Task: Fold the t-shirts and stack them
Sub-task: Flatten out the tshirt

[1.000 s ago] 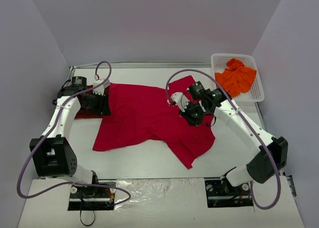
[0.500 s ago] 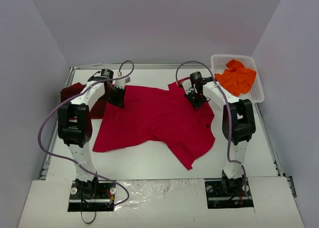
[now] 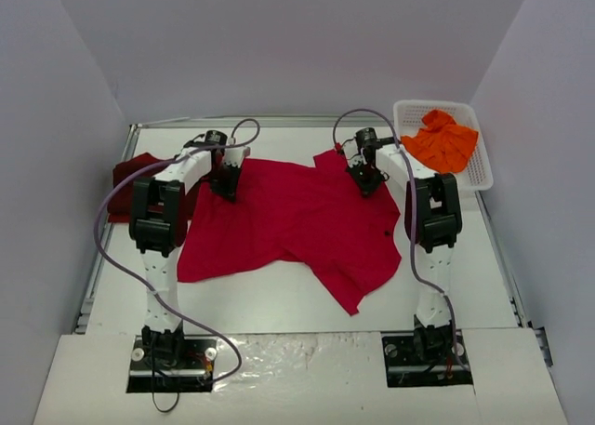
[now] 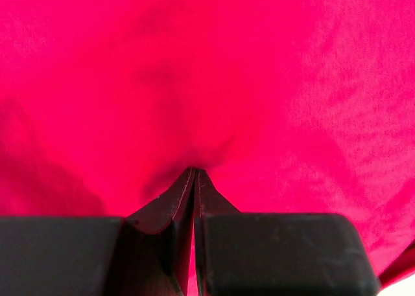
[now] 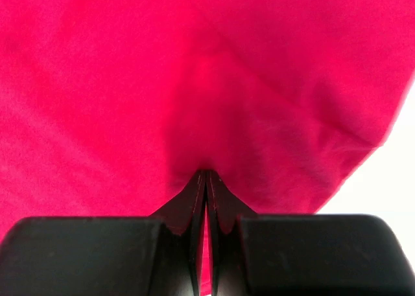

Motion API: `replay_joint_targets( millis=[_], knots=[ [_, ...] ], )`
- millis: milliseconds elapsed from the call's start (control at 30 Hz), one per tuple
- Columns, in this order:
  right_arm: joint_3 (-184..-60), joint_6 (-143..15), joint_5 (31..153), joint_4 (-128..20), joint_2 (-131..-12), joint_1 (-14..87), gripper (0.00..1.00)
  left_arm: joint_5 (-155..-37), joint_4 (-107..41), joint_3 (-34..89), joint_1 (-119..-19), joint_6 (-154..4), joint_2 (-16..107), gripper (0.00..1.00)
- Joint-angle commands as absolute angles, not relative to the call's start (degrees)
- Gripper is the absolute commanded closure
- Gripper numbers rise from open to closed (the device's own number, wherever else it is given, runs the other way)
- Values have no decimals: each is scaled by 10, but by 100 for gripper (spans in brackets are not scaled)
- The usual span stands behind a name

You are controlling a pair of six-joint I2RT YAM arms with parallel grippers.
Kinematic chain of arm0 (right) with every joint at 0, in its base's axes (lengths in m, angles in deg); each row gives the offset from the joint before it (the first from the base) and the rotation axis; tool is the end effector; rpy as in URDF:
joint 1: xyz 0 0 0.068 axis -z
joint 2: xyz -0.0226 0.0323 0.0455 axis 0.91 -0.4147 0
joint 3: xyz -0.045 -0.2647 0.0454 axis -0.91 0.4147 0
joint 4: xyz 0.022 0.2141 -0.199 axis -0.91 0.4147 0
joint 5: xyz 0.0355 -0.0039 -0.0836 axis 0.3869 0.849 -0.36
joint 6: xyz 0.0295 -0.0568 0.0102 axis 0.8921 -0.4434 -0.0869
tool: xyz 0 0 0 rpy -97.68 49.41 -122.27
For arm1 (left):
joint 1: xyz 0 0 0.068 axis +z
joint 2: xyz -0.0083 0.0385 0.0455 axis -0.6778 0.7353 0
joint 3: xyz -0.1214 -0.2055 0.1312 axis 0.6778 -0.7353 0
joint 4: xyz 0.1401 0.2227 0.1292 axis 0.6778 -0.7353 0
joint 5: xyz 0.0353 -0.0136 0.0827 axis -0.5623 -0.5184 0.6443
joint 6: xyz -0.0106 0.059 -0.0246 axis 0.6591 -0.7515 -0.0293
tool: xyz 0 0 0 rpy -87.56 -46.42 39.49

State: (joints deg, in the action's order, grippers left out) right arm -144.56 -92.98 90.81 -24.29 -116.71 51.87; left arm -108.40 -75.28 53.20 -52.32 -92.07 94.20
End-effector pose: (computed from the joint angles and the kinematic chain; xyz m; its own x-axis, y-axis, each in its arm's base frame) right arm 0.4989 0.1265 0.1378 -0.6628 -0.5462 -0.5123 -0.5806 0.8069 -0.1091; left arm 0.4827 -0.1001 0.1515 -0.8709 0.2390 -0.4294 0.3810 0.8803 -0.2826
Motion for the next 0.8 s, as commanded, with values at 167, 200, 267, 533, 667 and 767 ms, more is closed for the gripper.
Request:
replay_joint_targets(
  millis=[167, 200, 267, 533, 667, 767],
  knots=[
    [-1524, -907, 882, -224, -1239, 549, 100, -1066, -797, 647, -526, -904, 997, 98],
    [-1542, -904, 880, -222, -1246, 554, 100, -1065, -802, 661, -526, -903, 1015, 98],
    [-1562, -900, 875, -218, -1266, 559, 100, -1064, -817, 705, -527, -901, 1034, 98],
    [-1681, -908, 863, -197, -1329, 572, 100, -1044, -880, 901, -526, -889, 1149, 98],
    [-1732, -914, 848, -195, -1368, 575, 100, -1032, -895, 1005, -526, -882, 1208, 98],
    [-1775, -917, 826, -195, -1397, 577, 100, -1020, -885, 1062, -526, -875, 1233, 98]
  ],
)
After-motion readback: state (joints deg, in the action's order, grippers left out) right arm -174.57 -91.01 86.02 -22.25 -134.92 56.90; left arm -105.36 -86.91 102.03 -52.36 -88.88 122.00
